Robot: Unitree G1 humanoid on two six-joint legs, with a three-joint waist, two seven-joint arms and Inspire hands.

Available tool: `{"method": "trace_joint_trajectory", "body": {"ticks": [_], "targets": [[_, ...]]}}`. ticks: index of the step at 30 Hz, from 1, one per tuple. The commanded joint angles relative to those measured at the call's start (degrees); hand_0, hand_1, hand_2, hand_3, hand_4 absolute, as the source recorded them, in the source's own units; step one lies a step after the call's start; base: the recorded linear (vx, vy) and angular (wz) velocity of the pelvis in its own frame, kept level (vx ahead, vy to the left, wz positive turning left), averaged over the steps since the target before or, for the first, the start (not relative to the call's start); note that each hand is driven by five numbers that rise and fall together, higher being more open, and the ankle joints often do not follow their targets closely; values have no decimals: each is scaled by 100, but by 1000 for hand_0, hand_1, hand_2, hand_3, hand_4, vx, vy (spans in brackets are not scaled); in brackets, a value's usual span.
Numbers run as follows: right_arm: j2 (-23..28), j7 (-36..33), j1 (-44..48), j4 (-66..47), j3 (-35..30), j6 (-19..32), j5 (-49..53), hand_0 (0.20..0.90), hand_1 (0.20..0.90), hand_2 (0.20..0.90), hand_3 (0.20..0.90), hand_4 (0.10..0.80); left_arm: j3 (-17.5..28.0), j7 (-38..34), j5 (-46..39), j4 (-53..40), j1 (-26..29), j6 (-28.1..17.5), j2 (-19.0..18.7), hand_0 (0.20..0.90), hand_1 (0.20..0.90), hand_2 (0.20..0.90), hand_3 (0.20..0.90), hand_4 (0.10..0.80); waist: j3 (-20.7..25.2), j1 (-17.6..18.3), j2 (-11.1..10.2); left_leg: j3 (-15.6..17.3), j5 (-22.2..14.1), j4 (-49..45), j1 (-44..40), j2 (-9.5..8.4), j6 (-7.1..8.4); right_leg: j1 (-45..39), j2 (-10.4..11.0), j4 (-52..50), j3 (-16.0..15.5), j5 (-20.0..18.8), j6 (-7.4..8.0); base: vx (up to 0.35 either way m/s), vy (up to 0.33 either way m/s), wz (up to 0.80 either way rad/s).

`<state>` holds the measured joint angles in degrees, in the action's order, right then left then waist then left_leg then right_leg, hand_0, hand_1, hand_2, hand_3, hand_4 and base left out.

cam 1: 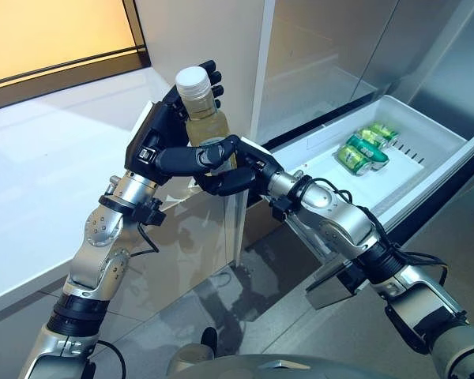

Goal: Put drinks into fridge and close the fridge

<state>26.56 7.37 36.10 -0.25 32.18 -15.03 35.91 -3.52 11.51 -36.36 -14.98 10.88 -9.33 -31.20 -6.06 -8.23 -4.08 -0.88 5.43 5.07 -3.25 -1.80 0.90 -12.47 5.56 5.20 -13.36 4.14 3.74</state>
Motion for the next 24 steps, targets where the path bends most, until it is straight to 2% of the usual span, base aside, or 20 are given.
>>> {"method": "trace_joint_trajectory", "body": {"ticks": [1, 11, 17, 21, 24], "targets": [[-283, -40, 1036, -964, -941, 1305, 286, 300, 300, 300, 200, 100, 541, 21, 54, -147, 259, -786, -298, 900, 900, 900, 900, 800, 800, 48, 134, -299, -787, -7, -261, -139, -186, 514, -293, -37, 358, -367, -30, 0, 0, 0], [-22, -38, 746, -1703, -1356, 1239, 657, 300, 300, 300, 200, 100, 1122, -101, 34, 216, -372, -894, -273, 900, 900, 900, 900, 800, 792, 71, 142, -277, -729, -7, -210, -152, -190, 576, -294, -44, 405, -415, -39, -19, 7, -1], [-21, 82, 319, -2171, -1519, 883, 1270, 300, 300, 300, 200, 100, 1353, 419, -624, 240, -658, -936, -47, 900, 900, 900, 900, 800, 765, 126, 146, -241, -723, -7, -203, -155, -183, 605, -293, -51, 445, -428, -33, -4, 4, -1], [5, 240, -61, -2513, -1590, 515, 1585, 300, 300, 300, 200, 100, 1451, 358, -617, 312, -798, -973, 13, 900, 900, 900, 900, 800, 764, 192, 140, -200, -728, -7, -207, -160, -179, 629, -297, -64, 490, -432, -21, -10, 19, -6], [201, 725, -467, -2664, -1670, 283, 1374, 300, 300, 300, 200, 100, 1543, 454, -785, 328, -872, -1003, 36, 900, 900, 900, 900, 800, 753, 268, 129, -166, -729, -7, -211, -159, -182, 661, -292, -83, 530, -437, -8, -34, 26, -3]]}}
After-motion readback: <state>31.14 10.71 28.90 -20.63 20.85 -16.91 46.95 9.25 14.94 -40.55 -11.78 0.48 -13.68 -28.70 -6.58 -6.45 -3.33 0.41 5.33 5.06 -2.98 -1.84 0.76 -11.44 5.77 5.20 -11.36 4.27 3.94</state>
